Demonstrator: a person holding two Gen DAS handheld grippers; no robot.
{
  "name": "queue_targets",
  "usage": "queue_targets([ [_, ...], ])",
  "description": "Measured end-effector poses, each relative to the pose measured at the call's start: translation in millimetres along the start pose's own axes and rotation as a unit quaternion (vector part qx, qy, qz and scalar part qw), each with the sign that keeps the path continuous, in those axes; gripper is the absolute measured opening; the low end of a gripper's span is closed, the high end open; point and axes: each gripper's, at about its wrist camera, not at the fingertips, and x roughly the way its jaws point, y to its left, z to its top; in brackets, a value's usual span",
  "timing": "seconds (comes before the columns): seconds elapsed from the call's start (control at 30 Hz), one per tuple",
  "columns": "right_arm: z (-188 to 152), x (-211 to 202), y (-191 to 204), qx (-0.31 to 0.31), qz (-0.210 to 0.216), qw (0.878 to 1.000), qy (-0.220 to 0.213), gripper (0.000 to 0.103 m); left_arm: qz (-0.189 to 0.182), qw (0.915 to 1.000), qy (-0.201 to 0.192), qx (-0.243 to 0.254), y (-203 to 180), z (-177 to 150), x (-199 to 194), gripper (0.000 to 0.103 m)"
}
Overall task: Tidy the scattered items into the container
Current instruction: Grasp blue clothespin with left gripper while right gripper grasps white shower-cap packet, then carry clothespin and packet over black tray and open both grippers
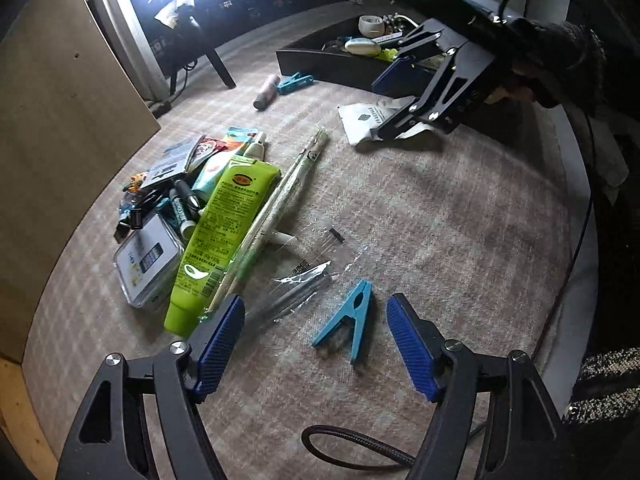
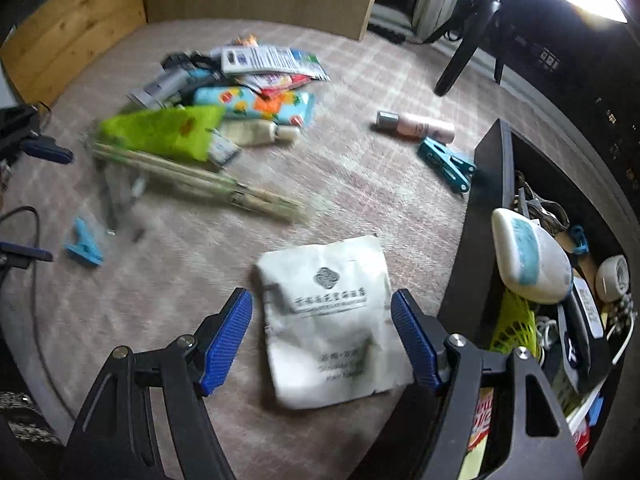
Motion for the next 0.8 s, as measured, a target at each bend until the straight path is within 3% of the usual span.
queue_targets([
  [0.23,7,16,-12,0.01,0.026,0.999,0.017,0.074,-0.029,0.9991,0.019,0.023,-5,4,18,0.071],
  [0.4,9,21,-8,-0.016,0.036,0.999,0.025,0.078,-0.033,0.9986,0.031,0.028,-8,4,30,0.063],
  [0.47,10,22,-7,-0.018,0.035,0.999,0.027,0.078,-0.033,0.9984,0.035,0.031,-9,3,33,0.055],
  [0.6,11,22,-7,-0.017,0.037,0.999,0.033,0.078,-0.035,0.9985,0.031,0.029,-9,1,34,0.054],
  [0.63,11,22,-7,-0.017,0.038,0.998,0.036,0.078,-0.034,0.9986,0.03,0.028,-9,1,33,0.05],
  [0.73,10,20,-3,-0.024,0.046,0.998,0.042,0.072,-0.042,0.9984,0.029,0.025,-9,-2,30,0.023],
  [0.8,8,19,-2,-0.017,0.053,0.998,0.043,0.07,-0.049,0.9982,0.027,0.023,-11,-2,31,0.017],
])
